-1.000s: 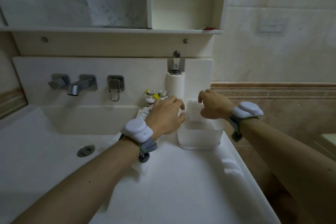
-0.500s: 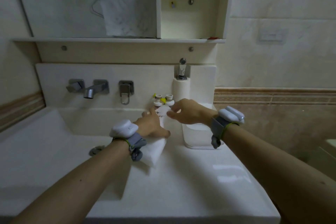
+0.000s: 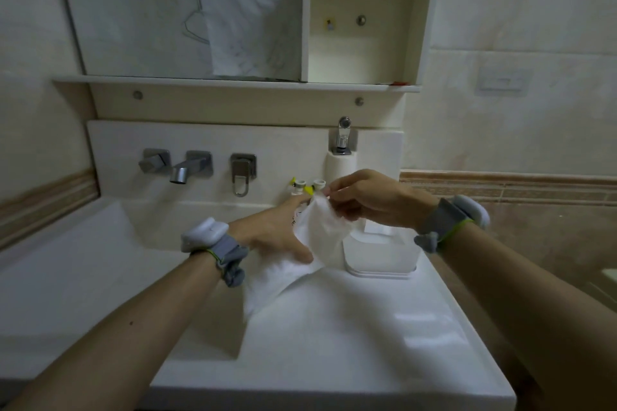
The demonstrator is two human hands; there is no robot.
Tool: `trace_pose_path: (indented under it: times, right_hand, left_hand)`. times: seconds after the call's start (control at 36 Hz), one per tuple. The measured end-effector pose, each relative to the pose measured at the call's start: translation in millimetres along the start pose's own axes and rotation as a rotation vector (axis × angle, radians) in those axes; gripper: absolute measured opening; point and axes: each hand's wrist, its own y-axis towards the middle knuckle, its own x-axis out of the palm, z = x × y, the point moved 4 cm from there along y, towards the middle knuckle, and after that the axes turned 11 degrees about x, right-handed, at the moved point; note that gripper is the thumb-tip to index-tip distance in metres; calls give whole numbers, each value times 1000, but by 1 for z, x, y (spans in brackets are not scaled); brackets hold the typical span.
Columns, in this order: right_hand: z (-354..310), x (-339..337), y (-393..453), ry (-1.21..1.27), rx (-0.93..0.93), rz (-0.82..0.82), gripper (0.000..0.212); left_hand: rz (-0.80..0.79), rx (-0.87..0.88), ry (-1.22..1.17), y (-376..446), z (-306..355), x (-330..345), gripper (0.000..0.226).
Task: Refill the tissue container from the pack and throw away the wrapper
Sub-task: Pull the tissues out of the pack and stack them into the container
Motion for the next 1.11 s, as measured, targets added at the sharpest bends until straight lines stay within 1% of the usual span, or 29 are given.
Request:
trace_pose_path:
  times: [0.03,0.14,0.25,0.31,0.36,0.42,0.5,0.56,0.64,0.75,0.86,1.0,1.11]
  right_hand:
    - [1,-3,-2,-73,10,18,16]
    - [-1,-5,-8,-566,42,202,13]
    - [-1,5,-15,-822,144,252,21]
    - [0,9,-15,-890,192,253,22]
    - [3,12,-15,-862,237,214,20]
    - [4,16,-17,-780,267,132,21]
    - [4,18,-20,-702,275,52,19]
    - [6,17,-16,-612,295,56,12]
    - [9,17,-12,-449,365,74,9]
    - [12,23,-7,-337,423,74,19]
    - [12,30,-6,-330,424,122,28]
    - [7,36,-6,-378,373,184,23]
    - [6,36,-4,-500,356,204,21]
  left_hand:
    - [0,19,-17,0,0,-1,105]
    - [-1,79,-53,0,4,2,107]
    - [-8,97,-69,5,6,9,112]
    - [-29,100,-55,6,6,12,118]
    - [-44,104,-61,6,5,13,118]
    - [-59,107,-88,5,4,12,116]
    - [-79,101,-139,3,2,10,114]
    - [-74,103,-184,3,1,8,113]
    - [-62,110,-249,3,-2,8,108]
    - [-52,109,-268,4,-3,8,105]
    - [-42,121,-279,4,-3,7,106]
    - [-34,135,-314,2,-2,6,104]
    - [-12,125,-302,4,-4,6,108]
